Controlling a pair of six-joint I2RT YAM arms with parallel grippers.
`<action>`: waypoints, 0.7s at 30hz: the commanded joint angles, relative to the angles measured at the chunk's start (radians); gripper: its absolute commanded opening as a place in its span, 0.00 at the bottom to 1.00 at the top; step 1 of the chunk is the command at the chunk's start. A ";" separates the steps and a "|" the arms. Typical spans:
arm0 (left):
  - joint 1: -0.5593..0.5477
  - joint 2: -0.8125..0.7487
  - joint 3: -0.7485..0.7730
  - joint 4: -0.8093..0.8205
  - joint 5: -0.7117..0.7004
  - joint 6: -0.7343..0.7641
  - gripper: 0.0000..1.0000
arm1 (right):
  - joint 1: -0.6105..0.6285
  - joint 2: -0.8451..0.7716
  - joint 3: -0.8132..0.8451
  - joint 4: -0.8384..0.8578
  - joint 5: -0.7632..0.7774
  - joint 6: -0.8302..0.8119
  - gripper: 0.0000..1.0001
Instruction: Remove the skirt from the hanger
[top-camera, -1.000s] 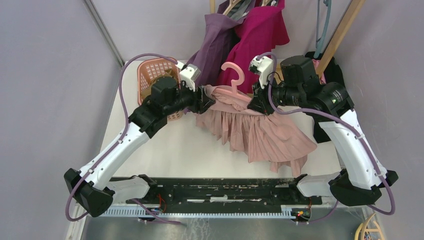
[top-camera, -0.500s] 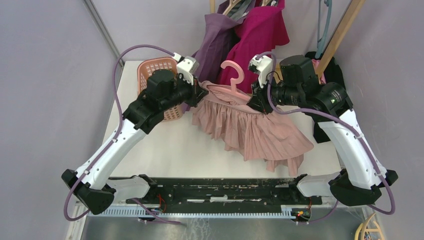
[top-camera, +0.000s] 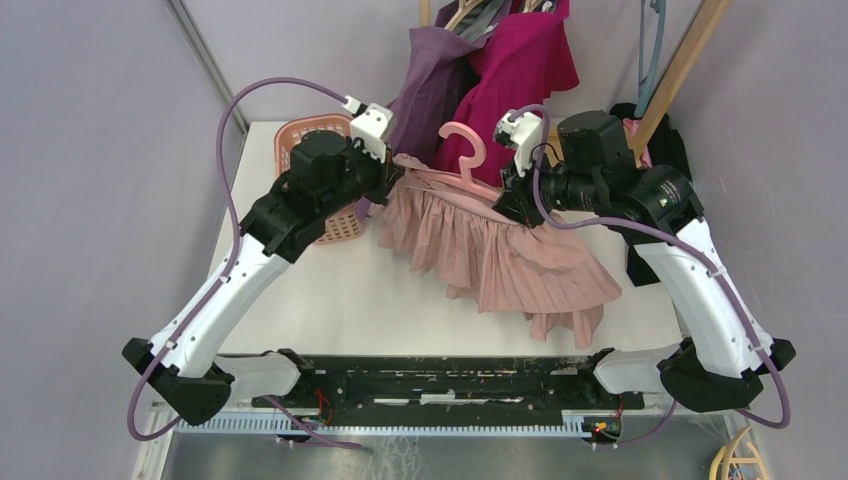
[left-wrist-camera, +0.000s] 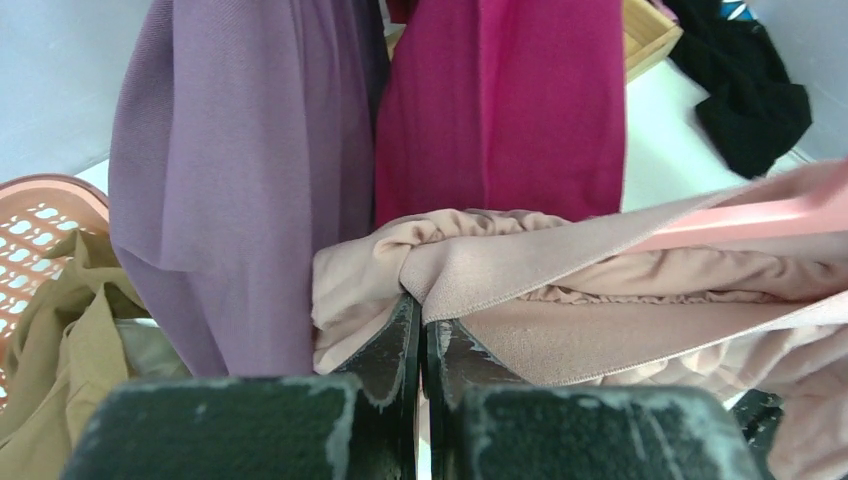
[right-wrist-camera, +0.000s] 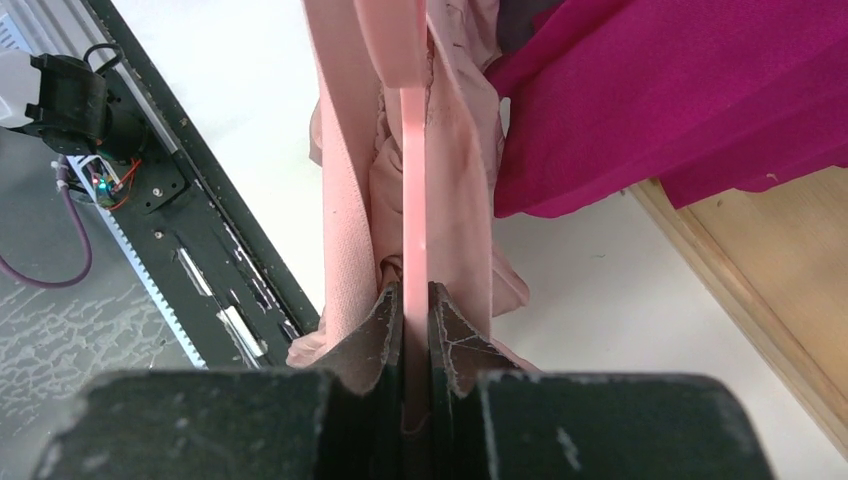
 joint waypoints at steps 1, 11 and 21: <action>0.095 0.025 0.011 0.064 -0.098 0.108 0.03 | 0.003 -0.058 0.017 -0.083 0.015 -0.034 0.01; 0.330 0.072 -0.062 0.117 -0.020 0.135 0.03 | 0.002 -0.101 -0.014 -0.147 0.030 -0.059 0.01; 0.417 0.159 -0.076 0.155 0.029 0.153 0.03 | 0.002 -0.136 0.015 -0.225 0.063 -0.081 0.01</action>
